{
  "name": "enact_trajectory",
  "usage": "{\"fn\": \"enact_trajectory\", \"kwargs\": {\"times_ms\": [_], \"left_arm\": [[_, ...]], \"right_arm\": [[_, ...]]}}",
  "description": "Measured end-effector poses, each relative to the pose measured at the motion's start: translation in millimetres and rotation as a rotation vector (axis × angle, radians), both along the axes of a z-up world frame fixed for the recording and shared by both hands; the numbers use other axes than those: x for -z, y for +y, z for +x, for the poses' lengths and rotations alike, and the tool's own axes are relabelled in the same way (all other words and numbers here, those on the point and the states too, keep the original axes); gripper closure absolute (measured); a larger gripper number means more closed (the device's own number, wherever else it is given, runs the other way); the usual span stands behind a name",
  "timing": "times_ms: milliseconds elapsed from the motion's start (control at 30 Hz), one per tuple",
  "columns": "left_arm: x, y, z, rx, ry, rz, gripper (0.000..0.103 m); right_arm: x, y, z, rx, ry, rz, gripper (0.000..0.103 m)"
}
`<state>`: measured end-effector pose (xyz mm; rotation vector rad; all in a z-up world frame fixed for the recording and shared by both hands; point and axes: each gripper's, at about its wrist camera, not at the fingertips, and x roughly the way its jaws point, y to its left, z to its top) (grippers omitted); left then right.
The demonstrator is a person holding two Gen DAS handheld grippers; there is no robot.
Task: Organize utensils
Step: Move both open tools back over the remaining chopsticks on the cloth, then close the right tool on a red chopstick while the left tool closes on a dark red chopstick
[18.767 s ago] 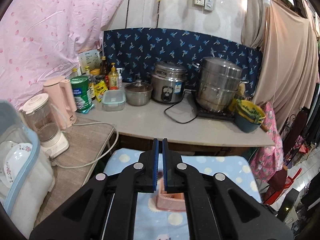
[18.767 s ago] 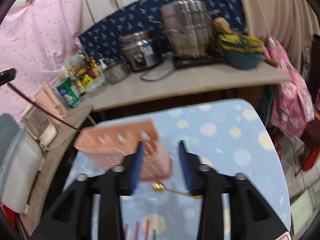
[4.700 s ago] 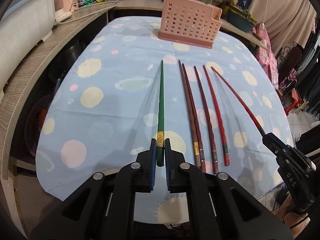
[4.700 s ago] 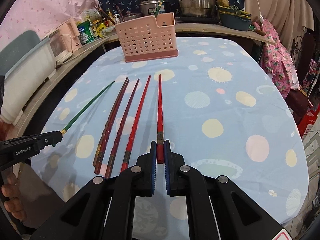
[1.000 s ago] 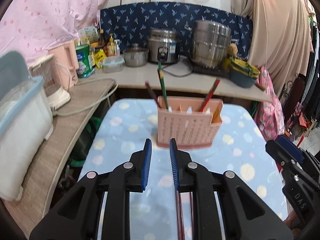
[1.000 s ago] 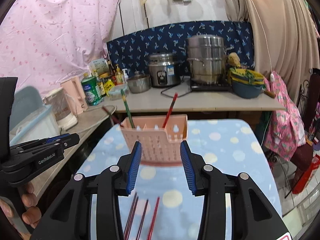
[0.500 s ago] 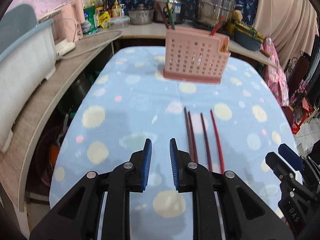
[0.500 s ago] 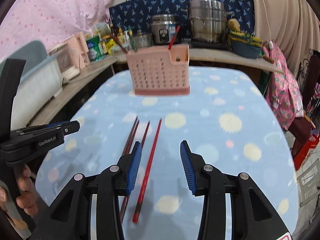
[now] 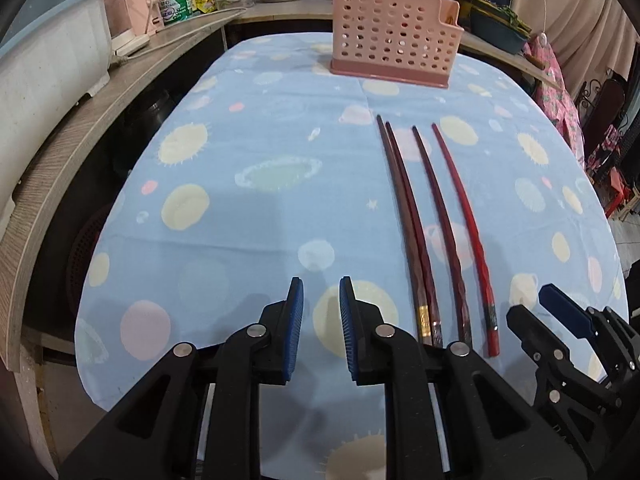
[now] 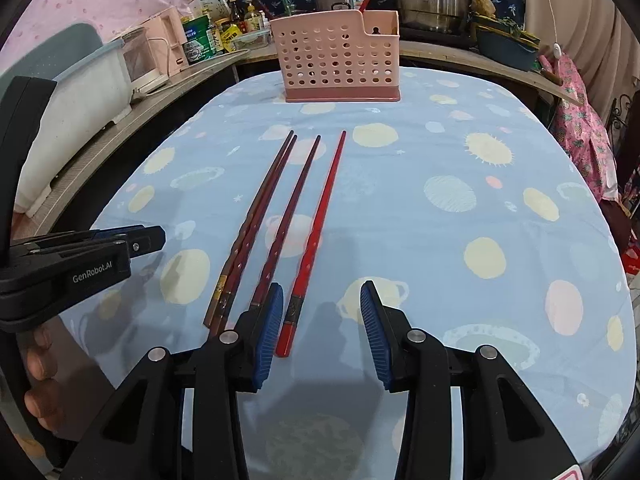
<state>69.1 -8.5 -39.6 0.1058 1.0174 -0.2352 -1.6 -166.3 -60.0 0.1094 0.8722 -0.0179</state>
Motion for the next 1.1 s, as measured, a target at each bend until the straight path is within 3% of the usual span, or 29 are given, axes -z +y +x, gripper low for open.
{"fn": "enact_trajectory", "kwargs": {"times_ms": [400, 867, 967, 1100], "left_arm": [[12, -3, -15, 0.027, 0.029, 0.019, 0.074], [17, -12, -17, 0.06, 0.049, 0.015, 0.066], [17, -15, -17, 0.072, 0.052, 0.0, 0.058], [20, -21, -17, 0.085, 0.062, -0.007, 0.057]], "right_arm": [[16, 9, 3, -0.011, 0.035, -0.01, 0.066], [20, 0, -1, 0.013, 0.035, -0.034, 0.096], [20, -6, -5, 0.027, 0.033, -0.037, 0.096], [19, -16, -10, 0.053, 0.032, -0.026, 0.096]]}}
